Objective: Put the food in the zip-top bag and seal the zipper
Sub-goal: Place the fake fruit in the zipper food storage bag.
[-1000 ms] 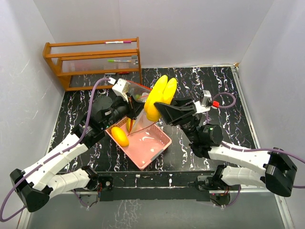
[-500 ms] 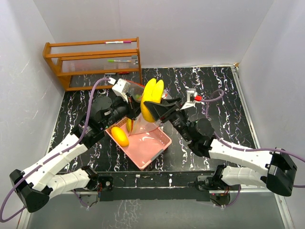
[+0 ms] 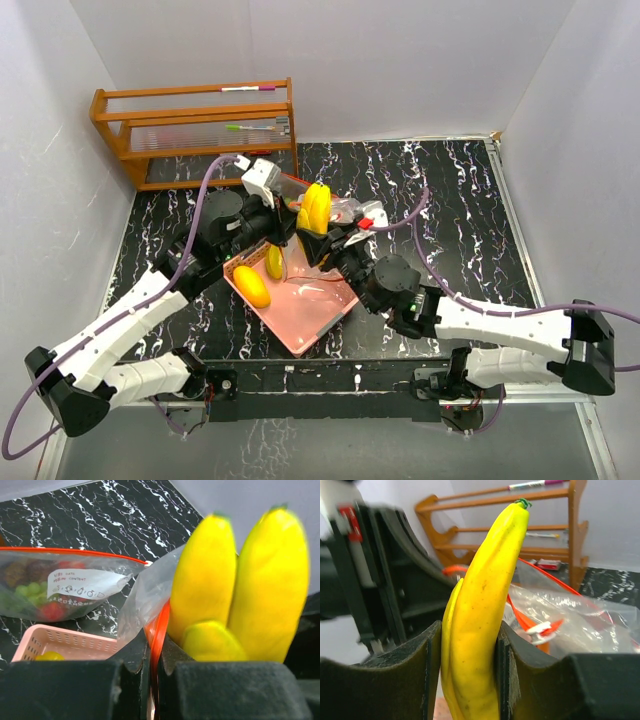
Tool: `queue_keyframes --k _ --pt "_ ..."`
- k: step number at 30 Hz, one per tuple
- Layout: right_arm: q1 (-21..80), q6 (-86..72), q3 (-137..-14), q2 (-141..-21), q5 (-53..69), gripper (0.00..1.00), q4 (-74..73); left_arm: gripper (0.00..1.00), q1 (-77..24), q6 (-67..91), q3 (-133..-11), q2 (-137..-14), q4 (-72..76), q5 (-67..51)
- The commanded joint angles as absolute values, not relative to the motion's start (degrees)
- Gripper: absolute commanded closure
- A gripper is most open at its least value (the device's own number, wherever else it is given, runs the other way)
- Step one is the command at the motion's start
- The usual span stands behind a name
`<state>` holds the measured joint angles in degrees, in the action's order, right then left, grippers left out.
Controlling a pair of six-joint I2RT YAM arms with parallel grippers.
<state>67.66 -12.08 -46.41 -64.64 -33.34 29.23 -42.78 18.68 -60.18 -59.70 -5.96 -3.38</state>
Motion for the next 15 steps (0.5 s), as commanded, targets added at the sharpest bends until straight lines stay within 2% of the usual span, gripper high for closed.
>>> queue_keyframes --k 1,11,13,14,15 --pt "70.2 -3.4 -48.5 -66.2 -41.8 0.91 22.4 1.0 -43.1 17.1 -67.7 -59.7 -5.7 -5.6" --pt "73.3 0.2 -51.6 -70.4 -48.7 0.87 14.2 1.0 -43.1 16.9 -72.5 -62.3 -4.5 -6.8" --pt "73.6 -1.3 -52.5 -70.7 -48.7 0.81 12.0 1.0 -43.1 16.8 -72.4 -62.5 -4.3 -6.9" --pt "73.8 -2.1 -52.8 -70.4 -48.6 0.74 11.2 1.0 -43.1 16.8 -72.2 -62.5 -4.2 -6.8" --pt "74.0 -2.7 -52.8 -69.7 -48.0 0.63 10.8 1.0 -43.1 16.8 -71.9 -62.5 -4.0 -6.8"
